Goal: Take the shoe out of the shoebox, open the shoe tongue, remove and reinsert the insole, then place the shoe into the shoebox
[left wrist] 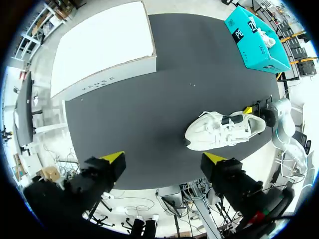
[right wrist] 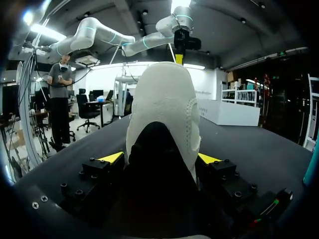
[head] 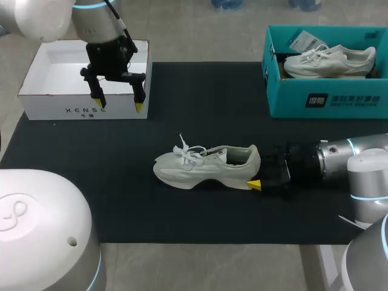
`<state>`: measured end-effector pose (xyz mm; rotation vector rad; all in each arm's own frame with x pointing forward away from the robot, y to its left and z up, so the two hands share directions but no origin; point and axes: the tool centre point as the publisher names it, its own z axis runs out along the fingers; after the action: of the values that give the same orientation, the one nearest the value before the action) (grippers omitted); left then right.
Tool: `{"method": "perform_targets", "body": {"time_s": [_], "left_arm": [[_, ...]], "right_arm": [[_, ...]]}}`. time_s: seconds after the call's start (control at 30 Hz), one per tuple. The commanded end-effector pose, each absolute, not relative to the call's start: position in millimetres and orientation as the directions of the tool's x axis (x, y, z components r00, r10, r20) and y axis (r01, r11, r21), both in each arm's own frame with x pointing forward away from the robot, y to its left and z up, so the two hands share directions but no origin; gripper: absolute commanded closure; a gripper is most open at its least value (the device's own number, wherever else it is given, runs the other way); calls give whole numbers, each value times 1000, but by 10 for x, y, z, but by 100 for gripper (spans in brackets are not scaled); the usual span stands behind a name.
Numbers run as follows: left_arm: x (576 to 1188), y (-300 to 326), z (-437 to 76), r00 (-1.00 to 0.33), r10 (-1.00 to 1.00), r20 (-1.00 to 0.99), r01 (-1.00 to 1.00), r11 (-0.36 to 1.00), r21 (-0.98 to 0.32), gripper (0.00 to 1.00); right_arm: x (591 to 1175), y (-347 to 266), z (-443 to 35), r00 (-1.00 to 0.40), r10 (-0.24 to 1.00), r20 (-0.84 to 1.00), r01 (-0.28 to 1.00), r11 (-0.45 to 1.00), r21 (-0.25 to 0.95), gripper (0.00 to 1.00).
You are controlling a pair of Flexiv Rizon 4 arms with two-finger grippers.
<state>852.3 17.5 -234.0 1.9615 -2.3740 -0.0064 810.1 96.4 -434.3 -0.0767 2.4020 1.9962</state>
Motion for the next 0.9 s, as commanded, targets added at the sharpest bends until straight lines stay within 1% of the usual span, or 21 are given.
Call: {"method": "perform_targets", "body": {"time_s": [0.03, 0.57, 0.73, 0.77, 0.83, 0.9], "left_arm": [[8387, 27, -2410, -197, -980, 13, -980, 197, -19, 0], [8387, 27, -2410, -197, -980, 13, -980, 197, -19, 0], [8231, -392, -2493, -228, -973, 29, -974, 228, -6, 0], [8207, -482, -2507, -214, -976, 25, -977, 214, -12, 0], [8142, -662, -2525, -241, -970, 23, -971, 240, -18, 0], [8092, -839, -2556, -237, -972, 10, -971, 236, -30, 0]], "right_arm": [[8109, 1005, -4396, -999, -29, -44, -48, 184, 982, 100], [8109, 1005, -4396, -999, -29, -44, -48, 184, 982, 100], [8109, 1005, -4396, -999, -29, -44, -48, 184, 982, 100], [8109, 1005, -4396, -999, -29, -44, -48, 184, 982, 100], [8109, 1005, -4396, -999, -29, -44, -48, 184, 982, 100], [8109, 1005, -4396, -999, -29, -44, -48, 184, 982, 100]]}}
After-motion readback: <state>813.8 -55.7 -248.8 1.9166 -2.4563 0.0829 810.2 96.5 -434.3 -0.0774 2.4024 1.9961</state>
